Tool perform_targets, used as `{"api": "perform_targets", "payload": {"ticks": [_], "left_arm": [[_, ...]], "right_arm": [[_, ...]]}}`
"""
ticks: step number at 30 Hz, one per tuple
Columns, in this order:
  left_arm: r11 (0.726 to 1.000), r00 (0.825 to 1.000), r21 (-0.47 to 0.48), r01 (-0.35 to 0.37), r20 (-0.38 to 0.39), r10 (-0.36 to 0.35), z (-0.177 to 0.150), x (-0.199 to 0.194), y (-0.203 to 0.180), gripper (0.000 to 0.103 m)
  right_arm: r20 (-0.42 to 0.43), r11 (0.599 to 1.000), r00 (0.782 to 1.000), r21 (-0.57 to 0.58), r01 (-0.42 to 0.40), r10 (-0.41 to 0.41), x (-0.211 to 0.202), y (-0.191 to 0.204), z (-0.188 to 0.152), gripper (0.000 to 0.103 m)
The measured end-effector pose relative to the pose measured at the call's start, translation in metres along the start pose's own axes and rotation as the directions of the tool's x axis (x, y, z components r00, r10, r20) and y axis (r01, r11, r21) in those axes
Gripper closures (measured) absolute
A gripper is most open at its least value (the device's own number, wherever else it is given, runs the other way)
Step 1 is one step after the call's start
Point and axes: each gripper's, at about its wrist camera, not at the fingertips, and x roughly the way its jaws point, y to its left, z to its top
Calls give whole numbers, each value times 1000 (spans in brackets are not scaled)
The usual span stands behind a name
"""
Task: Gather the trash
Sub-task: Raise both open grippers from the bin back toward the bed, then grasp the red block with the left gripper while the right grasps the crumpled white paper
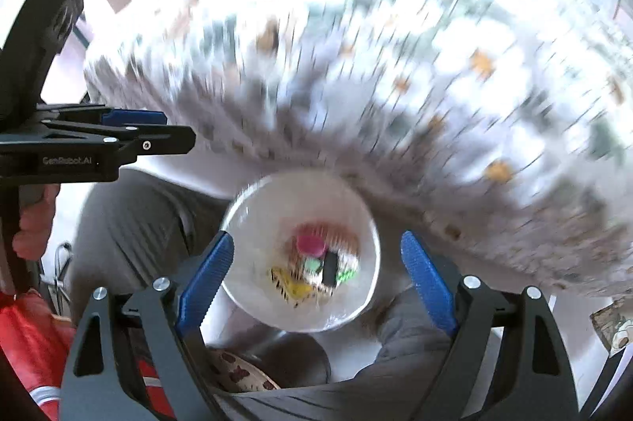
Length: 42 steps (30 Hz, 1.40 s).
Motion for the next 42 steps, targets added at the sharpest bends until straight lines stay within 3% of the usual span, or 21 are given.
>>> {"api": "perform_targets", "payload": {"ticks": [8,18,22,31,42], "left_arm": [[999,991,48,-13,134,6,46,-51,-7,40],[995,978,97,-30,206,10,97,-58,-5,40],[992,970,112,-64,242,36,129,-54,3,40],[987,960,141,-81,276,40,209,-23,25,40],[977,965,199,-80,260,26,301,62,53,40]], "right_arm": [[166,1000,986,22,10,-14,-54,-15,36,15],[279,1000,960,12,17,-20,-96,-30,98,15],[341,999,939,17,39,-42,-88,-39,133,15],[365,998,929,27,49,-56,-52,-63,216,15],[369,997,926,29,72,-78,11,-91,308,15]]}}
